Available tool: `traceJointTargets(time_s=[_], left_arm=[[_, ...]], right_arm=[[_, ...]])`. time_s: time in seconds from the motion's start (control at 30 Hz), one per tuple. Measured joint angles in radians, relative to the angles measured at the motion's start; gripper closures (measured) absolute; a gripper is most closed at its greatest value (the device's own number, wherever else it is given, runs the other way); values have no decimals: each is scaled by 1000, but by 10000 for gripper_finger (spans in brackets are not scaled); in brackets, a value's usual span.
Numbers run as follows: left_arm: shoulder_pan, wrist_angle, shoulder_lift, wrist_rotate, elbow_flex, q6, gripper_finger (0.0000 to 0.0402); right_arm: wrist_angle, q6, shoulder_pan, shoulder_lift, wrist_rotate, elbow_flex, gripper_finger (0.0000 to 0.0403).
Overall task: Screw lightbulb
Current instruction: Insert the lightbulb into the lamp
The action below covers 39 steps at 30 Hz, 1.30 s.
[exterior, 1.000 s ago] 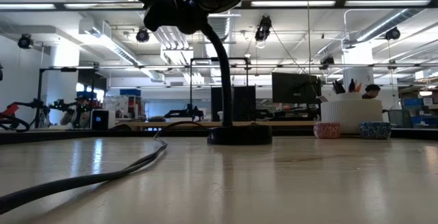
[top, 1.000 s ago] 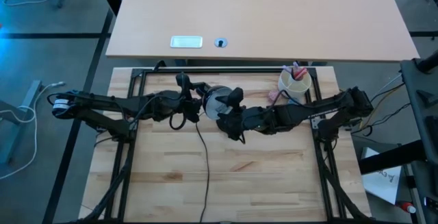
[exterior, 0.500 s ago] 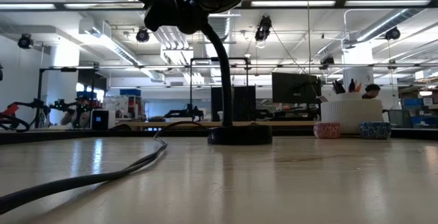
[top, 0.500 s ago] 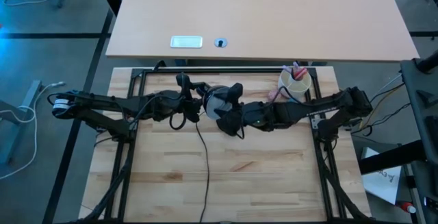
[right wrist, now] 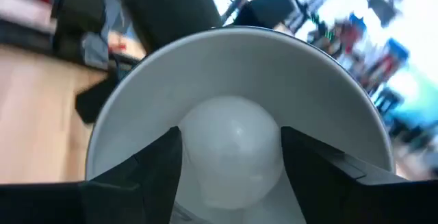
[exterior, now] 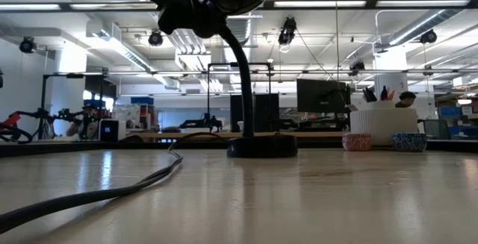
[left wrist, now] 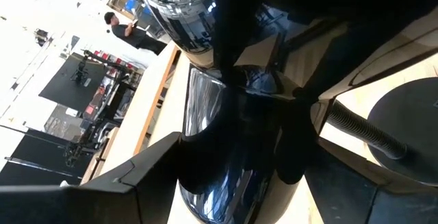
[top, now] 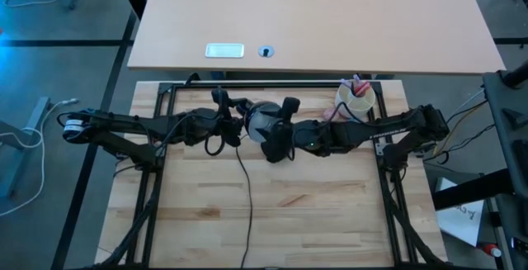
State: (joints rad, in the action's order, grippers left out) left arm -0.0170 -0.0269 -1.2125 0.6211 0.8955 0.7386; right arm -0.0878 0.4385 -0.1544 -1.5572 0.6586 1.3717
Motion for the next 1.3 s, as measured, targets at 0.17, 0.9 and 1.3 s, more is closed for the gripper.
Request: traceJointTargets(time_s=[0.17, 0.9, 1.3], left_arm=[[-1, -1, 0, 7, 0, -18, 138], [0, -13, 0, -6, 0, -18, 138], [1, -11, 0, -5, 0, -19, 138]], right_arm=[[0, -435, 8, 1, 32, 0, 172], [-66, 278, -41, 45, 11, -1, 65], [-63, 552, -4, 20, -7, -1, 64]])
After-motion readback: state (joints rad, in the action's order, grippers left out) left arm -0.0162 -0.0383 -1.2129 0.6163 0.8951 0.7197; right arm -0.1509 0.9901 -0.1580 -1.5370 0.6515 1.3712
